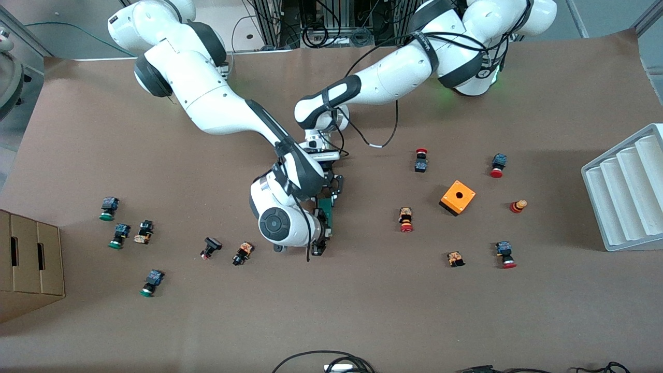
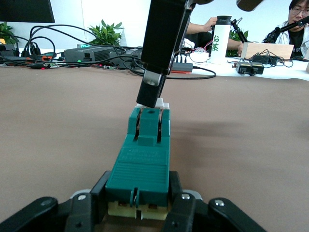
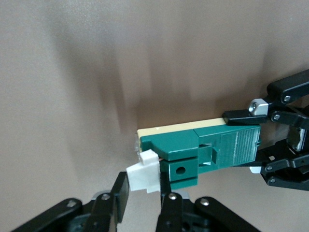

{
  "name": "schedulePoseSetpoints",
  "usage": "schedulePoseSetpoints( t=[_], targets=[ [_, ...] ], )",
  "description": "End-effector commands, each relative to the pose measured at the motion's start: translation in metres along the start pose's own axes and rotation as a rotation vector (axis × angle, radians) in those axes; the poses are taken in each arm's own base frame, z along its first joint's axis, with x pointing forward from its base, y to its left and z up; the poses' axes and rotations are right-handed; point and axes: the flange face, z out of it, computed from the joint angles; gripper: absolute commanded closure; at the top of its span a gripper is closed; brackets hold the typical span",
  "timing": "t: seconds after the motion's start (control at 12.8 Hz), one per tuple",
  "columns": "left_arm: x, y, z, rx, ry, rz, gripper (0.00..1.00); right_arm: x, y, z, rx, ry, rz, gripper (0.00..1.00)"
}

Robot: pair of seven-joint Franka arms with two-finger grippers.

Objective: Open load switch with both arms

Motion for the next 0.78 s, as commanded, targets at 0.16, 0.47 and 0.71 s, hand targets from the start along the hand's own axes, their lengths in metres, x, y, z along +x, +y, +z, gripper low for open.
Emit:
schedulePoseSetpoints(
  t=[0.16,0.47,0.71],
  targets=[
    [-0.002,0.005,-0.001,-0.008,-0.013,-0.013,0.49,0.006,-0.007,-0.011,-0.033,-0.019,0.03,0.7],
    [-0.002,0.005,-0.001,-0.008,-0.012,-0.009,0.46,0.009,-0.006,-0.019,-0.038,-0.019,0.029,0.7],
    [-0.002,0.005,-0.001,-0.008,-0.012,-0.009,0.46,0.01,-0.004,-0.02,-0.042,-0.016,0.028,0.7]
  ],
)
